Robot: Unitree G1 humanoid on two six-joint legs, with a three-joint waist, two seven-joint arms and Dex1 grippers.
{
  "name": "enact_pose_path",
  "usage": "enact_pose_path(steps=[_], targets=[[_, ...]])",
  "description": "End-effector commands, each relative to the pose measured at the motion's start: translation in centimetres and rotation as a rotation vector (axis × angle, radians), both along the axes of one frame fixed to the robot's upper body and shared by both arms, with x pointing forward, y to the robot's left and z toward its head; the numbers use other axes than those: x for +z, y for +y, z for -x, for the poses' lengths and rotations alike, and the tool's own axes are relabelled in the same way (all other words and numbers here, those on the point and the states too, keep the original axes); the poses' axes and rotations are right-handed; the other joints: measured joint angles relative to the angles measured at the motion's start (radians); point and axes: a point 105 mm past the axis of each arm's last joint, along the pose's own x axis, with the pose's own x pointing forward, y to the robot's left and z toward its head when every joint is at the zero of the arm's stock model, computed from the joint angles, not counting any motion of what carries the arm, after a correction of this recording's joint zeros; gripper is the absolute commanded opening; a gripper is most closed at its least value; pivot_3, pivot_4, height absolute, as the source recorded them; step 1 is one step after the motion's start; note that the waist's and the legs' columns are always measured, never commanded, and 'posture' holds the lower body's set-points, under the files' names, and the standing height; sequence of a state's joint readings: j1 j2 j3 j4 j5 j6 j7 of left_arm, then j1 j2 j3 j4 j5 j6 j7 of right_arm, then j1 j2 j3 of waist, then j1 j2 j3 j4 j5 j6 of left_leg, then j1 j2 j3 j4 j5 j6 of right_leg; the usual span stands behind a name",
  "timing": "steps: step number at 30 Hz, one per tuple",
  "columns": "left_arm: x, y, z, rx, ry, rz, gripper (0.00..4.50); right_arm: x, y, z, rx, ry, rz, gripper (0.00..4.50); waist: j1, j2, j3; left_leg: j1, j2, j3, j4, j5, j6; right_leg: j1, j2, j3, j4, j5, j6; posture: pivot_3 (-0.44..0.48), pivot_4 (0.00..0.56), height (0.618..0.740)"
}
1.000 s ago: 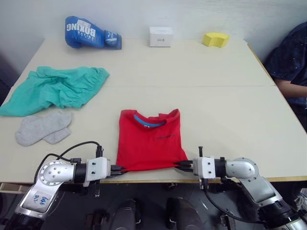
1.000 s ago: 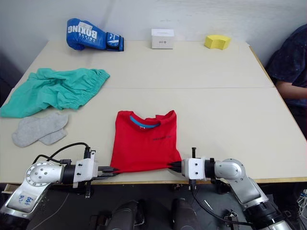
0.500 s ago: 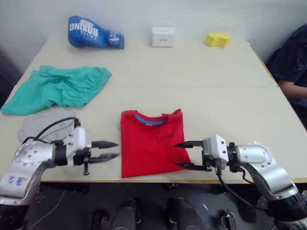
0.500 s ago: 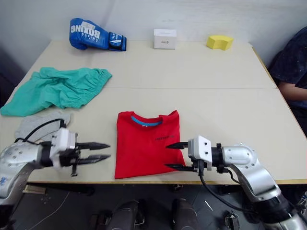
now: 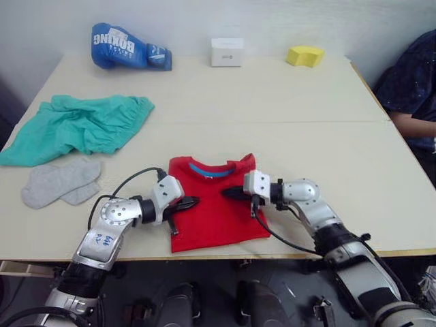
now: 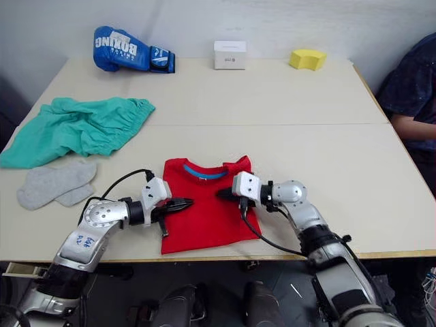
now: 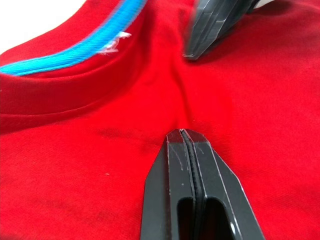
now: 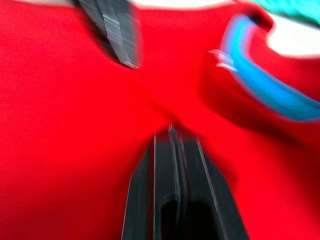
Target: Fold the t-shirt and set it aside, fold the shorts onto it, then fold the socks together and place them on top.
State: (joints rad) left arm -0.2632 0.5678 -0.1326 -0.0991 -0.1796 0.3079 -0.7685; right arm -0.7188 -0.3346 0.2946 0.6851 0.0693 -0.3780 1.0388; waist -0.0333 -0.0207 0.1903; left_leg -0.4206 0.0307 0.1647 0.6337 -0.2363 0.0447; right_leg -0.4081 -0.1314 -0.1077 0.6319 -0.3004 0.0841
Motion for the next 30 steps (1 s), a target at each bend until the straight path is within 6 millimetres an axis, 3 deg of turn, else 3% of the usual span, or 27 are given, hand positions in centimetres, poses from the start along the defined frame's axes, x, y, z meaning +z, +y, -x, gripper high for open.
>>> enact_pose_path(steps=[1,6,9,14,17,21,24,30], targets=[[-1.6,1.3,0.3,0.067,0.056,-0.052,0.00,0.7,-1.3,-2.6,-0.145,-0.003,-0.049,0.02,0.000,0.000,0.000,0.000,0.000,-0.001,0.000,0.000,-0.001,0.000,0.000,0.001,0.000,0.000,0.000,0.000,0.150,0.740],[-2.7,3.0,0.3,0.106,0.077,-0.069,0.00,2.0,-3.3,-6.3,-0.431,0.105,-0.259,0.02,-0.004,0.000,-0.001,0.001,0.000,-0.002,-0.001,0.000,-0.006,0.000,0.000,0.002,0.001,0.000,-0.001,0.000,0.150,0.740],[-2.6,3.5,0.0,0.114,0.064,-0.076,0.00,2.0,-4.3,-7.5,-0.543,0.115,-0.269,0.02,-0.011,0.000,-0.002,0.001,0.000,-0.002,-0.002,0.001,-0.008,0.000,0.000,0.002,0.002,-0.001,-0.002,0.000,0.150,0.740],[0.2,3.1,-1.7,0.137,-0.018,0.059,0.00,3.7,-5.3,-7.9,-0.572,0.059,-0.322,0.02,-0.023,0.001,-0.002,0.001,0.000,-0.003,-0.003,0.003,-0.007,0.000,0.000,0.001,0.004,-0.001,-0.003,0.000,0.150,0.740],[2.7,2.1,-2.5,0.112,-0.076,0.177,0.00,5.5,-4.6,-6.4,-0.426,-0.012,-0.354,0.02,-0.022,0.001,-0.002,0.000,0.000,-0.003,-0.004,0.004,-0.005,-0.001,0.000,0.001,0.004,-0.001,-0.003,0.000,0.150,0.740],[2.7,1.0,-3.5,0.068,-0.078,0.145,0.00,5.3,-2.4,-2.7,-0.214,-0.037,-0.271,0.02,-0.014,0.001,-0.002,-0.001,0.000,-0.003,-0.004,0.004,-0.005,-0.001,0.000,0.000,0.006,-0.001,-0.003,0.000,0.150,0.740],[1.9,0.2,-5.0,0.100,-0.071,0.118,0.00,2.8,-0.7,0.8,-0.123,0.006,-0.186,0.02,-0.006,0.001,-0.002,-0.001,0.000,-0.004,-0.003,0.004,-0.004,0.000,0.000,0.000,0.006,-0.001,-0.002,0.000,0.150,0.740],[1.6,0.7,-7.6,0.233,-0.077,0.123,0.00,-0.8,-0.7,4.3,-0.125,0.080,-0.099,0.02,0.005,0.001,-0.002,-0.001,-0.001,-0.004,-0.002,0.003,-0.005,-0.001,0.000,0.000,0.004,-0.001,-0.002,0.000,0.150,0.740]])
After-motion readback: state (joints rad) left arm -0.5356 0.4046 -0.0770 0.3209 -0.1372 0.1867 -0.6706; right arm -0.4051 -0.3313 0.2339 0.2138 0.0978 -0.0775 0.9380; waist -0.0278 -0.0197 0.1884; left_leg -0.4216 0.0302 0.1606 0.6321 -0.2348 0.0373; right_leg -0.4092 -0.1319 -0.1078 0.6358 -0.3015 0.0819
